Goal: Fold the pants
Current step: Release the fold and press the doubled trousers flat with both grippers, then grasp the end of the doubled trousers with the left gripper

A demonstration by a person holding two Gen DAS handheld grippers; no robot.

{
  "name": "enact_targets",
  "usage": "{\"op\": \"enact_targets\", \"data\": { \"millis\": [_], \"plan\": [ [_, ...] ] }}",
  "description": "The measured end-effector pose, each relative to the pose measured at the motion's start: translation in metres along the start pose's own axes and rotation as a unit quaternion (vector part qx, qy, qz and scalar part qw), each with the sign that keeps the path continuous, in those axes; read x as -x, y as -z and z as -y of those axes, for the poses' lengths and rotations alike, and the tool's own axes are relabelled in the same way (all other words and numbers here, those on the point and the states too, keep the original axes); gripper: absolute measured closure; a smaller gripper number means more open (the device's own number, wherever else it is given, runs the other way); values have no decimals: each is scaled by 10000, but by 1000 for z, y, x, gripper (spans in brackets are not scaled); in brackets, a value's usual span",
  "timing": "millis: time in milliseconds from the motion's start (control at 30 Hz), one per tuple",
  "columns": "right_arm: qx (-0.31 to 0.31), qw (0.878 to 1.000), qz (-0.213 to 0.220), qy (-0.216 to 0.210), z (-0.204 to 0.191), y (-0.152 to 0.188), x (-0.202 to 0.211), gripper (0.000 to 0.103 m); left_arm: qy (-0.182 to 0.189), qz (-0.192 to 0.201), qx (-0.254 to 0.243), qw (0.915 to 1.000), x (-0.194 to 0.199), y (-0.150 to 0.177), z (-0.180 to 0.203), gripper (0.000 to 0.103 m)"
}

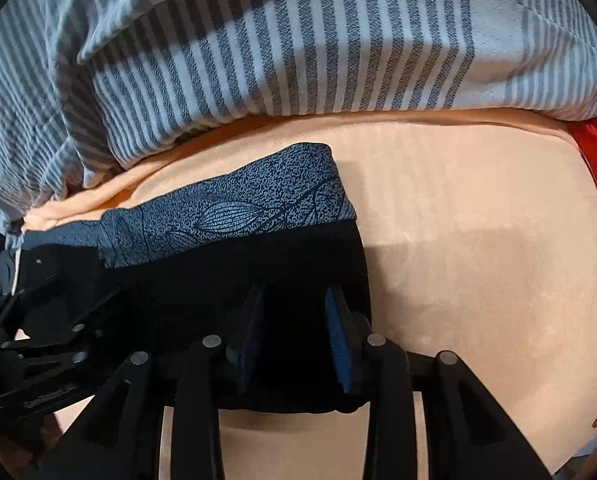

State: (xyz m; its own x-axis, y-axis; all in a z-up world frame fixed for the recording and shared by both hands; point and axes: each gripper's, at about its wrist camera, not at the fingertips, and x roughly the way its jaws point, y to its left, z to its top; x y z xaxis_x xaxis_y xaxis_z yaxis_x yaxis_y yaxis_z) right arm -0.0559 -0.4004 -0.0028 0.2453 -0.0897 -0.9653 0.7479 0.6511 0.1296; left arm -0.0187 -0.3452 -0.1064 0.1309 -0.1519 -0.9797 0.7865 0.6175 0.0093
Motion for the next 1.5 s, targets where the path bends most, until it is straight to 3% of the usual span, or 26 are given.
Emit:
{"op": "enact_targets", "data": {
  "millis": [333, 533, 733, 933, 1100, 1267, 1500],
  "plan": [
    [328, 9994, -67, 67, -9, -1, -5, 61, -47, -114, 524, 9986, 22, 41, -34, 1],
    [522, 9986, -119, 35, -15, 3, 0, 45, -200, -205, 715, 9970, 29, 71, -53, 1],
    [993, 9948, -82, 231, -33, 15, 5, 39, -372, -210, 948, 9946, 36, 76, -53, 1],
    [1055, 9942, -205, 91, -48, 23, 9, 38, -210, -391, 1245, 9912, 27, 88, -73, 1],
    [1089, 9937, -207, 184, -65, 41, 17, 38, 138, -609, 1572, 9856, 15, 102, -106, 1],
    [1244, 9916, -275, 203, -100, 57, 22, 38, 50, -605, 1660, 9843, 16, 110, -141, 1],
    [1804, 9823, -489, 149, -176, 60, 2, 38, 250, -407, 2465, 9680, 15, 120, -222, 1]
  ]
}}
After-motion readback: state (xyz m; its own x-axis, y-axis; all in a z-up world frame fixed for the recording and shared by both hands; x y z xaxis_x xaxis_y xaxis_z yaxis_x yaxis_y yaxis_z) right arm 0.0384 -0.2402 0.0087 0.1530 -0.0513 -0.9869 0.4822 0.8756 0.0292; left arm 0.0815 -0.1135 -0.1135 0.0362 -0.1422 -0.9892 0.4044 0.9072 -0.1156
